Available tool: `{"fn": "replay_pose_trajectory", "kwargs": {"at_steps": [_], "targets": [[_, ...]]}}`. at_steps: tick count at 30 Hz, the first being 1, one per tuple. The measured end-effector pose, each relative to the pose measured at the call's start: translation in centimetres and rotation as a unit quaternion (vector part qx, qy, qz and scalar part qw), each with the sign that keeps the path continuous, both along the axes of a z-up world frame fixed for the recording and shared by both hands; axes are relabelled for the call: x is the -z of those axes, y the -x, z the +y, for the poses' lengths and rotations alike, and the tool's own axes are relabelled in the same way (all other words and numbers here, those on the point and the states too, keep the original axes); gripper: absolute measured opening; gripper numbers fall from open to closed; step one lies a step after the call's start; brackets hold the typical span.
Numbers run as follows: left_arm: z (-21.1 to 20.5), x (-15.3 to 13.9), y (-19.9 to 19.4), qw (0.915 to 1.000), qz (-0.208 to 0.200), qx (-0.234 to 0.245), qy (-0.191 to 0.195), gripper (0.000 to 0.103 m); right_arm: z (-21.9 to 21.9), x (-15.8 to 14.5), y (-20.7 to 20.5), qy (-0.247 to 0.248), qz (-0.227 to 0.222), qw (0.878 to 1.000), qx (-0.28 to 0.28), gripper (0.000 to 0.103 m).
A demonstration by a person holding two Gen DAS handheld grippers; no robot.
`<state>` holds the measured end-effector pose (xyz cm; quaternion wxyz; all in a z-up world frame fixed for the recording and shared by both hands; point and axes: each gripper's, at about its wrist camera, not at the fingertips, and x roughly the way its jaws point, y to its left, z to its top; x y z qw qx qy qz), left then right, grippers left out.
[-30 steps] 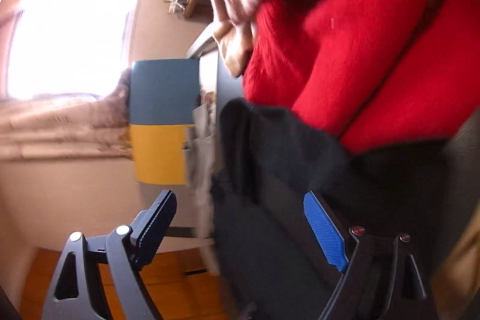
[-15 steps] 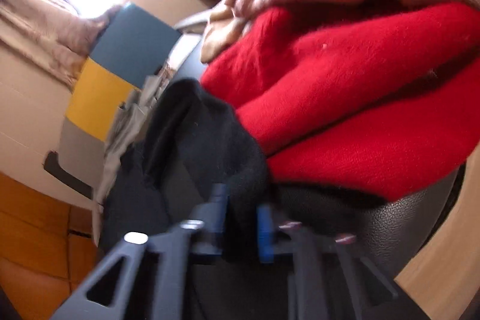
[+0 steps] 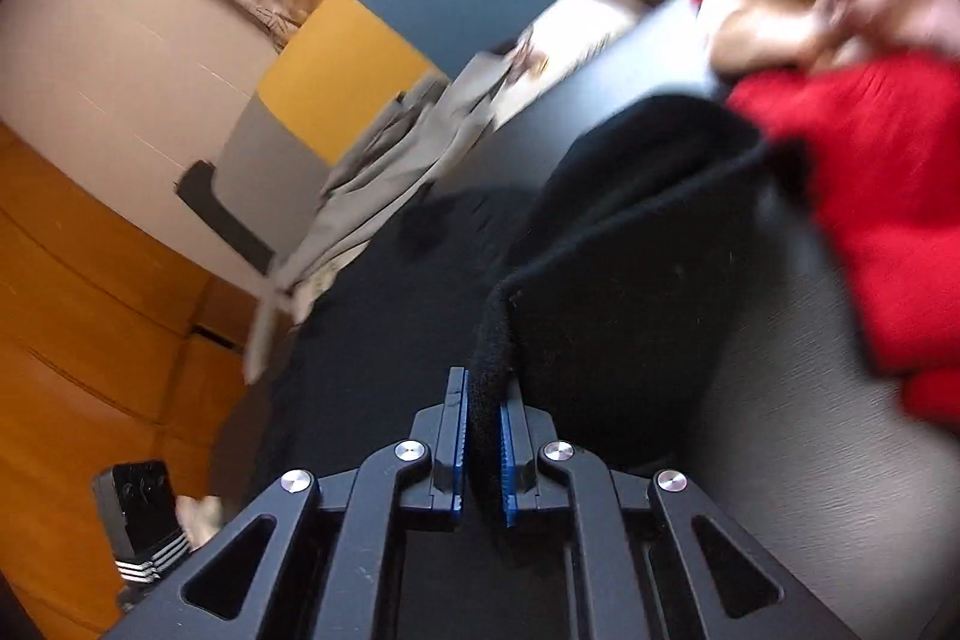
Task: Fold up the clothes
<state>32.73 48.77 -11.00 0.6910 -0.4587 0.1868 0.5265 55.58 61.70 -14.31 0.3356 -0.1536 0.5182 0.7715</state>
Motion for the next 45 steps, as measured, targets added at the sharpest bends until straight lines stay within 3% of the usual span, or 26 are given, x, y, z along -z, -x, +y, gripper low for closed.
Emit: {"fn": "replay_pose_trajectory", "kwargs": {"at_steps": [3, 6, 11, 16, 18, 21, 23, 26, 27, 29, 30, 31, 32, 36, 38, 39, 40, 42, 43, 45], "targets": [[1.1, -1.3, -3.6, 0.9935, 0.047, 0.087, -0.055, 0.037, 0.9, 1.8, 0.1, 0.047, 0.057, 0.997, -0.003, 0.009], [2.8, -0.9, -7.3, 0.9833, 0.067, 0.156, -0.066, 0.048, 1.6, 2.8, -0.3, 0.084, 0.089, 0.992, -0.009, 0.009], [6.0, 1.3, -10.3, 0.9796, 0.056, 0.190, -0.033, 0.059, 1.6, 4.0, -0.6, 0.129, 0.123, 0.983, -0.036, 0.009], [8.2, 2.7, -11.0, 0.9820, 0.035, 0.186, -0.005, 0.059, 1.9, 4.5, -0.5, 0.139, 0.127, 0.981, -0.050, 0.013], [8.7, 3.1, -11.3, 0.9813, 0.027, 0.191, 0.002, 0.057, 2.0, 4.8, -0.5, 0.145, 0.140, 0.978, -0.056, 0.013], [9.2, 3.4, -11.5, 0.9799, 0.008, 0.199, 0.003, 0.046, 2.0, 4.7, -0.5, 0.141, 0.139, 0.979, -0.058, 0.013], [9.3, 3.1, -11.8, 0.9785, 0.004, 0.206, -0.008, 0.025, 2.0, 4.7, -0.8, 0.139, 0.148, 0.978, -0.052, 0.013], [9.7, 2.6, -12.0, 0.9784, -0.005, 0.206, -0.016, 0.013, 2.0, 4.3, -1.4, 0.135, 0.157, 0.977, -0.047, 0.017], [9.9, 2.3, -12.0, 0.9791, -0.015, 0.202, -0.018, 0.012, 1.9, 4.2, -1.8, 0.135, 0.166, 0.976, -0.043, 0.022], [10.2, 1.9, -11.4, 0.9810, -0.035, 0.190, -0.020, 0.011, 1.8, 3.8, -3.2, 0.129, 0.189, 0.973, -0.015, 0.042], [10.4, 1.6, -10.7, 0.9826, -0.056, 0.176, -0.021, 0.011, 1.6, 3.7, -4.2, 0.125, 0.203, 0.971, 0.003, 0.069], [10.7, 1.2, -10.1, 0.9838, -0.070, 0.163, -0.023, 0.011, 1.4, 3.6, -5.2, 0.122, 0.218, 0.968, 0.021, 0.087], [11.0, 0.8, -9.3, 0.9846, -0.085, 0.150, -0.027, 0.011, 1.2, 3.5, -6.1, 0.117, 0.229, 0.966, 0.037, 0.088], [12.1, -1.6, -6.0, 0.9845, -0.131, 0.104, -0.051, 0.010, -0.2, 3.4, -8.4, 0.092, 0.227, 0.967, 0.073, 0.088], [12.8, -2.7, -4.7, 0.9851, -0.133, 0.088, -0.066, 0.010, -0.9, 3.5, -8.7, 0.079, 0.197, 0.974, 0.081, 0.085], [13.0, -3.3, -4.1, 0.9850, -0.135, 0.080, -0.072, 0.010, -1.2, 3.4, -8.6, 0.069, 0.173, 0.979, 0.084, 0.075], [13.3, -3.8, -3.4, 0.9845, -0.140, 0.073, -0.076, 0.010, -1.5, 3.3, -8.3, 0.058, 0.144, 0.984, 0.084, 0.058], [13.7, -4.6, -2.6, 0.9840, -0.144, 0.064, -0.083, 0.010, -2.0, 2.9, -6.6, 0.031, 0.064, 0.995, 0.067, 0.038], [14.0, -5.1, -2.1, 0.9836, -0.146, 0.058, -0.088, 0.010, -2.1, 3.0, -5.8, 0.029, 0.057, 0.996, 0.055, 0.029], [14.1, -6.5, -1.1, 0.9820, -0.151, 0.054, -0.100, 0.011, -2.0, 3.4, -4.2, 0.024, 0.048, 0.998, 0.037, 0.024]]}}
